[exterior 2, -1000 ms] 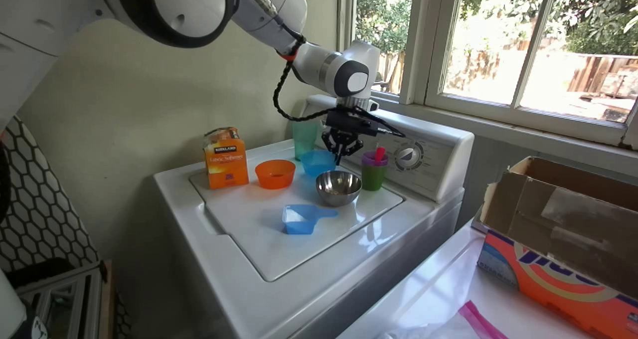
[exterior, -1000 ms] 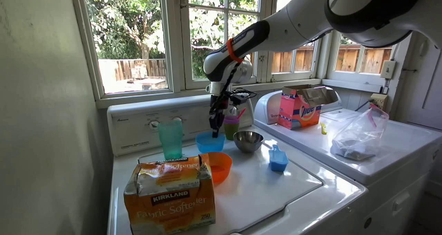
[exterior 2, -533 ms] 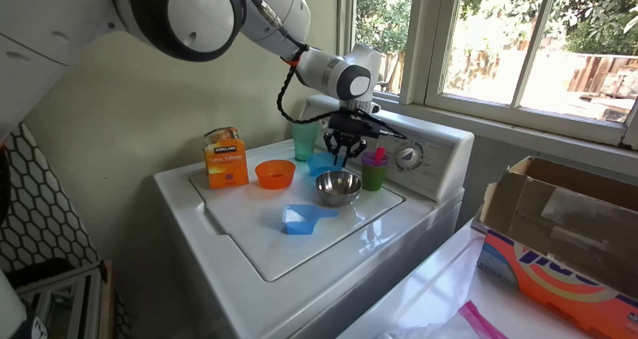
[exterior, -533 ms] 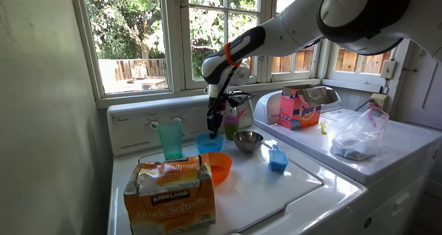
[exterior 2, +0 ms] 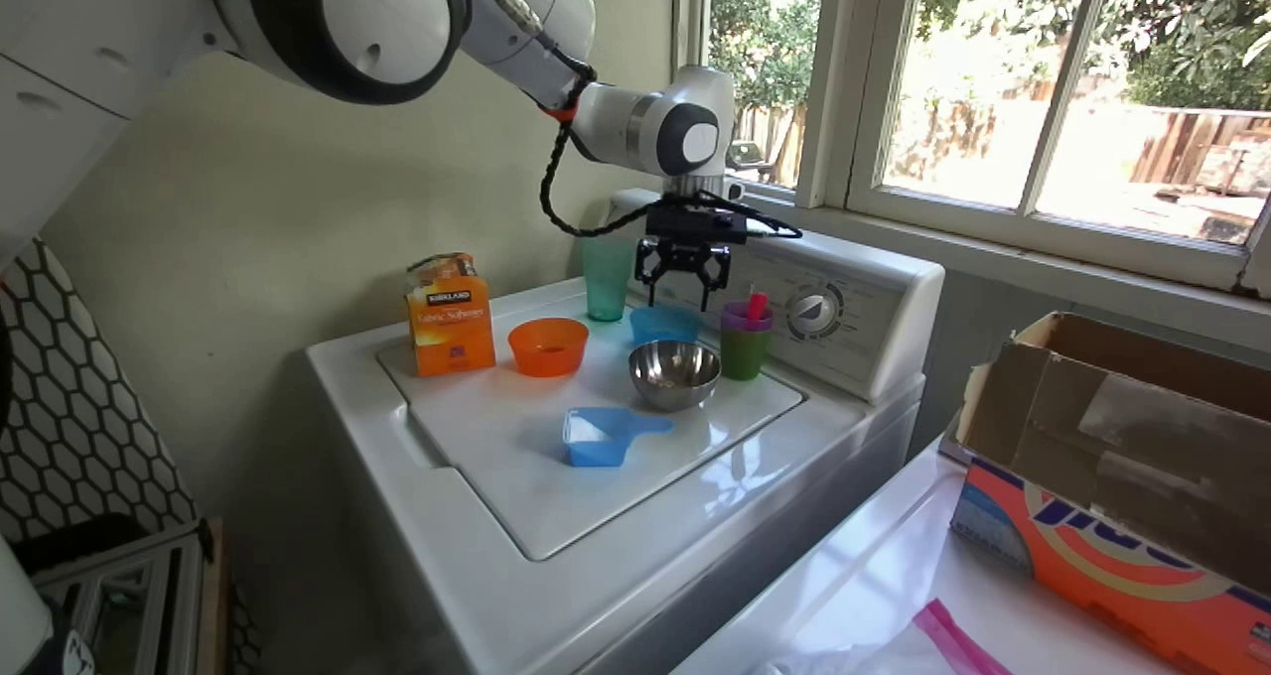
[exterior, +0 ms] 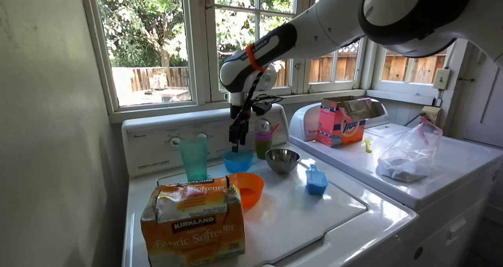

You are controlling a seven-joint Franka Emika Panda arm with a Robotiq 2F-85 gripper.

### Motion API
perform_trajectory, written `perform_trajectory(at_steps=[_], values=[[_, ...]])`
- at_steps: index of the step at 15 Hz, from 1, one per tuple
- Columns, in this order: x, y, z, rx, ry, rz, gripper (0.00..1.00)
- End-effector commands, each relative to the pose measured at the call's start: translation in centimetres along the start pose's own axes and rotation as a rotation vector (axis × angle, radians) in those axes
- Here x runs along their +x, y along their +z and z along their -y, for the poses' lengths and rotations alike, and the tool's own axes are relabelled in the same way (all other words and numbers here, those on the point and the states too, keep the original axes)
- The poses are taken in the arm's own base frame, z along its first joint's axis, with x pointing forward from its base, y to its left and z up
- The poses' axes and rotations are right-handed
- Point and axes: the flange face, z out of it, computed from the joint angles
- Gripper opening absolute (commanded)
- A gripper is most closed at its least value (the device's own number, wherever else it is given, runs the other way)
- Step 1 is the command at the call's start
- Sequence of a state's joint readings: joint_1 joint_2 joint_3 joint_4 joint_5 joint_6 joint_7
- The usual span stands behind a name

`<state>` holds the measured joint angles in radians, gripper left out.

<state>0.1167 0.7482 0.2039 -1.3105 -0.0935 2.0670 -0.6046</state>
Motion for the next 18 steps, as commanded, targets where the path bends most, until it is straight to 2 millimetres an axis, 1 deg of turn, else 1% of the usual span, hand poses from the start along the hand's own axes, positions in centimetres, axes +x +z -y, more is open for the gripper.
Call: perform_trajectory(at_steps=[1, 3, 4, 7, 9, 12, 14, 18], values=[[0.5, -0.3, 1.6, -0.036, -0.009, 0.081, 1.0], [0.8, -0.2, 2.3, -0.054, -0.019, 0.108, 1.0], [1.0, -0.6, 2.9, -0.082, -0.024, 0.119, 1.0], [1.5, -2.1, 5.3, -0.193, -0.051, 0.167, 1.0], [1.4, -3.5, 6.8, -0.296, -0.019, 0.172, 1.0], [0.5, -5.4, 9.2, -0.416, 0.069, 0.177, 1.0], [-0.6, -6.3, 10.3, -0.475, 0.133, 0.192, 1.0], [-3.8, -7.3, 11.2, -0.569, 0.318, 0.244, 1.0]])
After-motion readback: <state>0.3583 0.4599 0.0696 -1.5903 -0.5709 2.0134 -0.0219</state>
